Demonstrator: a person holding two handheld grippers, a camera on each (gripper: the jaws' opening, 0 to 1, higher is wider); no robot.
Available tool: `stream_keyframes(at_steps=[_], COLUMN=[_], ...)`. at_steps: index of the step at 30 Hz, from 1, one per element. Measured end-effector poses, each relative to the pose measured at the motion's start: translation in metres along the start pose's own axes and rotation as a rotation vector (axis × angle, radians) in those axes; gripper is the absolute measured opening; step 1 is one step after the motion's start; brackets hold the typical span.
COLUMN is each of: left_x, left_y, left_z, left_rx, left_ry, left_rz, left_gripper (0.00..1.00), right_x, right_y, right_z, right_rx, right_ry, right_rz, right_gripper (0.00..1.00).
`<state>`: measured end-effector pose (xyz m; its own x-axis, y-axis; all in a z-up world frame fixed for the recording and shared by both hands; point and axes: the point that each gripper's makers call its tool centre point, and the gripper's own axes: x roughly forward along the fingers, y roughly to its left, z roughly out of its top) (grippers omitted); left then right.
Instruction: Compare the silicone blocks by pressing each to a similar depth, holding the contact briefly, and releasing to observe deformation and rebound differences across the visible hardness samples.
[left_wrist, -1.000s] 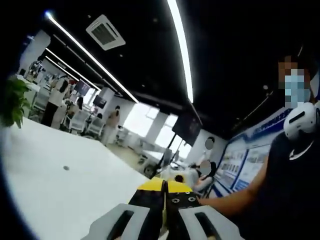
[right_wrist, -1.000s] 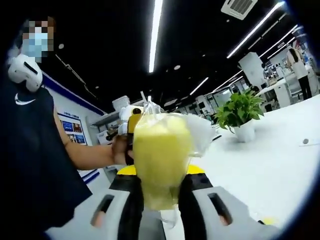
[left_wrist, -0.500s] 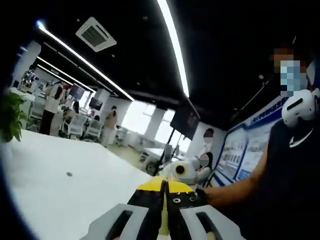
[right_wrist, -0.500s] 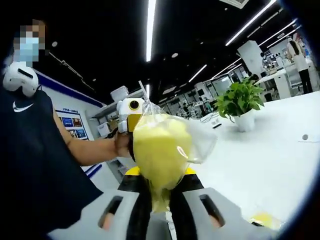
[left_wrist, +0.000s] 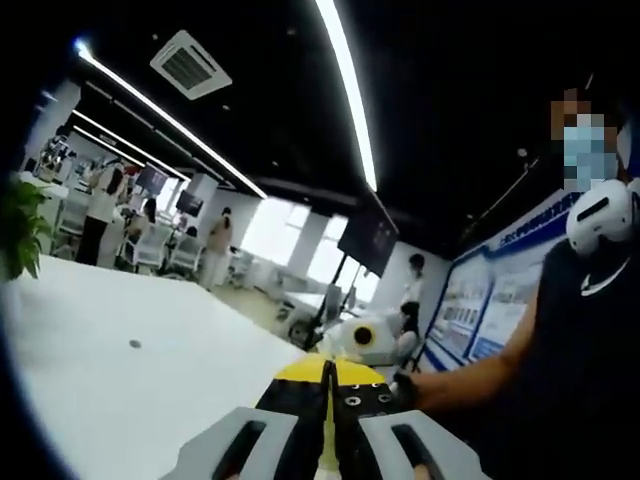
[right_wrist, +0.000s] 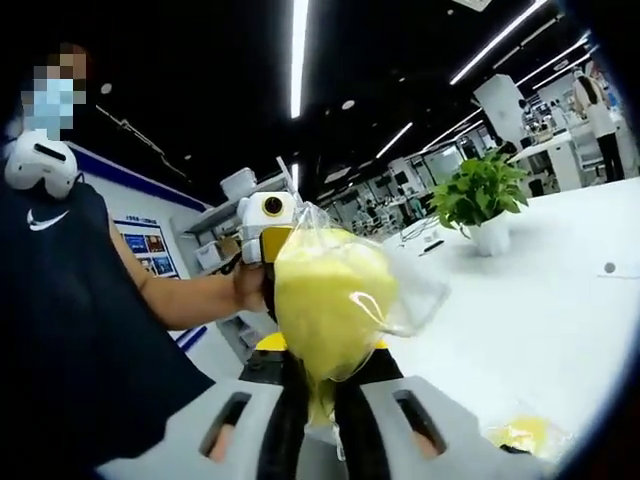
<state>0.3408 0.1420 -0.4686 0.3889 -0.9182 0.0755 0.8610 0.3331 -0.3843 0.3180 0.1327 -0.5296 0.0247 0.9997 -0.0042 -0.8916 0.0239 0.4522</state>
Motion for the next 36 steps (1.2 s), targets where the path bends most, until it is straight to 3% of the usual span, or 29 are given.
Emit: stream_keyframes(at_steps=[11, 14, 22, 36], left_x=[-0.005, -0.002, 0.0, 0.002], left_y=[0.003, 0.001, 0.009, 0.009], left_z=[-0.006, -0.003, 0.002, -0.006], left_rx=[-0.054, -0.019, -0.041, -0.075], left_ry=[0.026, 0.031, 0.032, 0.048], left_rz=[0.024, 0.025, 0.016, 0.007], left_gripper=[0.0, 0.0, 0.0, 0.0], right_x=[0.003, 0.003, 0.004, 0.0], right_y=[0.002, 0.0, -0.008, -0.007], right_z=[-0.006, -0.004, 0.003, -0.004], right_rx=[0.007, 0.006, -0.005, 0.015], right_ry=[0.011, -0.001, -0.003, 0.006], right_rz=[-0.017, -0.009, -0.006, -0.013], right_gripper=[0.03, 0.02, 0.02, 0.02])
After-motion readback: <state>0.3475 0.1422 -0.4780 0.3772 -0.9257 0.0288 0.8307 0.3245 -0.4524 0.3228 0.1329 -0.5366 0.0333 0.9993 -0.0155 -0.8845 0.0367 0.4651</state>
